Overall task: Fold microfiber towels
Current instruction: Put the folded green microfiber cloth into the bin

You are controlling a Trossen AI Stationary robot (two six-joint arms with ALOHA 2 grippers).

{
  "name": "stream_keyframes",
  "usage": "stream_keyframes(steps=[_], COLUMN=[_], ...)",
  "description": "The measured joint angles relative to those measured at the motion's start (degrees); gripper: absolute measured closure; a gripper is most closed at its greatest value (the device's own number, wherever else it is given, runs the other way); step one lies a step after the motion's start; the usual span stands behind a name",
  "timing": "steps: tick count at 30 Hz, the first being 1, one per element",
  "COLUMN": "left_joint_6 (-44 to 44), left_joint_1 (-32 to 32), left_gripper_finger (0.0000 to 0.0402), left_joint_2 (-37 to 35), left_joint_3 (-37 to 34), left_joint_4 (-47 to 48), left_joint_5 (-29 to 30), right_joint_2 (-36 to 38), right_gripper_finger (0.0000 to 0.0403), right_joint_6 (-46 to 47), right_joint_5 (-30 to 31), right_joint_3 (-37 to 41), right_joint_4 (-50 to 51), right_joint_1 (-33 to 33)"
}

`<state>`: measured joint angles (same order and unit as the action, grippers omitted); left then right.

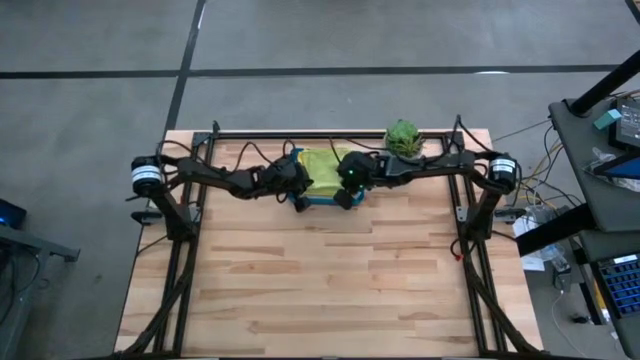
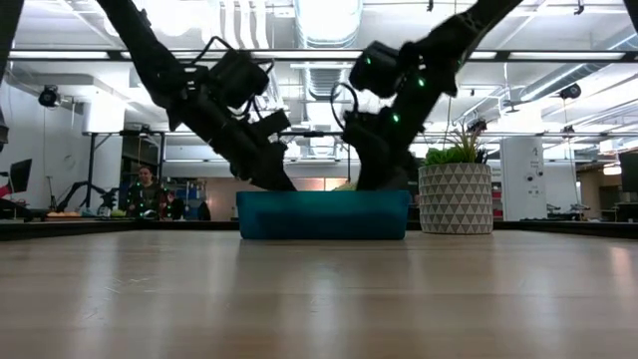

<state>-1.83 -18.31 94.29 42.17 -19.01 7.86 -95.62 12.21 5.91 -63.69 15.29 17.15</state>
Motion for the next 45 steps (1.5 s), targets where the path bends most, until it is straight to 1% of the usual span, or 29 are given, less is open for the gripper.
stream_keyframes(steps=[4, 11, 15, 17, 20, 24, 26, 29, 32, 36, 43, 45], left_joint_6=[1.5, 1.4, 1.5, 1.5, 2.5, 6.8, 9.4, 10.3, 10.5, 10.6, 10.7, 10.7], left_joint_1=[0.0, -0.6, -2.7, -4.0, -5.9, -6.7, -6.7, -6.8, -6.8, -6.4, -5.9, -6.0], left_gripper_finger=[0.0401, 0.0402, 0.0402, 0.0399, 0.038, 0.0331, 0.0303, 0.0266, 0.0243, 0.0236, 0.0236, 0.0241], left_joint_2=[0.7, -1.3, -2.0, -1.9, -0.6, 1.6, 3.0, 5.9, 7.4, 7.5, 7.1, 7.1], left_joint_3=[-0.1, 1.6, 3.9, 4.8, 5.8, 6.7, 7.3, 8.3, 9.4, 9.9, 9.9, 9.9], left_joint_4=[0.6, -0.1, 0.0, 0.1, 0.0, 0.3, 0.1, 0.4, 0.5, 0.1, 0.2, 0.2], left_joint_5=[0.0, 0.1, 0.2, 1.3, 3.3, 3.4, 5.7, 9.2, 8.5, 6.1, 5.7, 5.7], right_joint_2=[-0.1, 0.9, 3.6, 5.8, 9.4, 14.5, 16.7, 19.3, 21.3, 22.3, 22.3, 22.3], right_gripper_finger=[0.0394, 0.0394, 0.0394, 0.0394, 0.0394, 0.0394, 0.0394, 0.0394, 0.0394, 0.0394, 0.0394, 0.0394], right_joint_6=[1.5, 1.1, -0.2, -0.6, -0.8, -0.2, -0.2, -0.1, 1.0, 1.3, 1.3, 1.3], right_joint_5=[0.1, 0.0, 0.1, 0.2, 0.3, 0.6, 0.6, 0.6, 0.6, 0.7, 0.7, 0.7], right_joint_3=[2.8, 2.4, 2.3, 3.0, 5.3, 9.9, 12.6, 16.5, 19.8, 22.2, 24.1, 24.2], right_joint_4=[-1.0, -0.6, -0.6, -0.9, -1.8, -6.7, -9.9, -15.5, -20.4, -22.0, -23.3, -23.4], right_joint_1=[0.1, 0.0, -0.3, -0.6, -1.2, -2.1, -2.5, -2.9, -2.9, -2.9, -2.9, -2.9])
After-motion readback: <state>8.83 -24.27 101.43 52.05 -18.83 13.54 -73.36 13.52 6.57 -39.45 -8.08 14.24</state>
